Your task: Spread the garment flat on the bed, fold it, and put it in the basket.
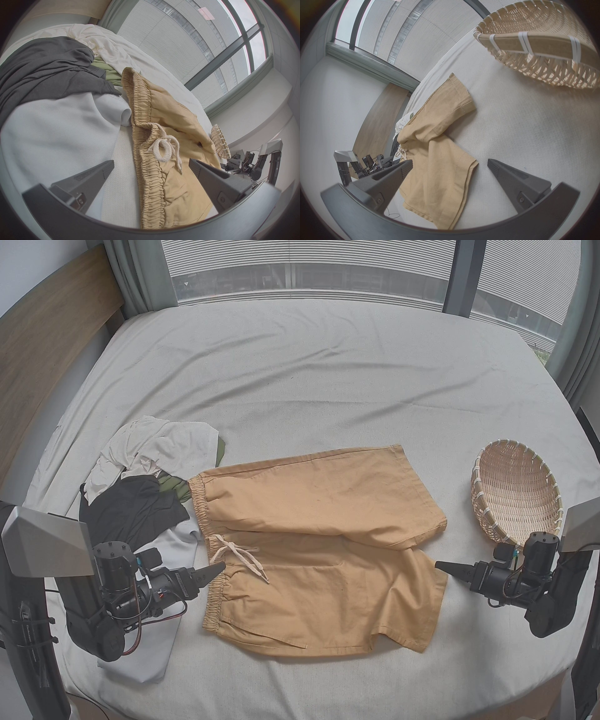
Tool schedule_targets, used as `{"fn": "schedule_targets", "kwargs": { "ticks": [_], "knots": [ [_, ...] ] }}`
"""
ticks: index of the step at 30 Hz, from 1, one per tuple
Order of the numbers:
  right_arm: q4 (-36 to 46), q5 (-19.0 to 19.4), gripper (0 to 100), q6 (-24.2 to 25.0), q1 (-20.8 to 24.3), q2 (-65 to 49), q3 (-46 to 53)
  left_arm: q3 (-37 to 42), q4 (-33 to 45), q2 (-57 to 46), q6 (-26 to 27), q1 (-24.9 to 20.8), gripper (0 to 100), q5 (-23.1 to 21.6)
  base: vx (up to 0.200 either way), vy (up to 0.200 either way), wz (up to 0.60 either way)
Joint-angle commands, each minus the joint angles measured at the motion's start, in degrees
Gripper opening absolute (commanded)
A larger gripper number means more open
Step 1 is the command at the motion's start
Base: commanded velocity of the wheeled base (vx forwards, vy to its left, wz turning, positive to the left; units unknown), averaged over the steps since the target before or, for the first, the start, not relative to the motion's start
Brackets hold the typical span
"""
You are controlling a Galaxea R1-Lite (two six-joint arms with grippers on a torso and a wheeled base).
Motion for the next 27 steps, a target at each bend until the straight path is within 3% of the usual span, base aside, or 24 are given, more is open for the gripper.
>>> {"fn": "schedule_targets", "kwargs": {
  "ticks": [1, 9, 17, 27],
  "knots": [
    [0.0, 0.0, 100, 0.1, 2.1, 0.4, 0.7, 0.0, -0.2, 0.1, 0.0, 0.0, 100, 0.0, 0.000, 0.000, 0.00],
    [-0.1, 0.0, 100, 0.9, 5.3, 3.1, -0.6, -0.1, -0.2, 0.1, 0.0, 0.1, 100, 0.0, 0.000, 0.000, 0.00],
    [-0.6, -0.1, 100, 7.3, 5.2, 5.5, -8.2, -0.5, -0.2, 0.2, 0.0, 0.1, 100, 0.1, 0.000, 0.000, 0.00],
    [-0.6, -0.1, 100, 13.0, 3.8, -1.7, -9.6, -0.5, -0.2, 0.7, 0.0, 0.1, 100, 0.1, 0.000, 0.000, 0.00]
  ]
}}
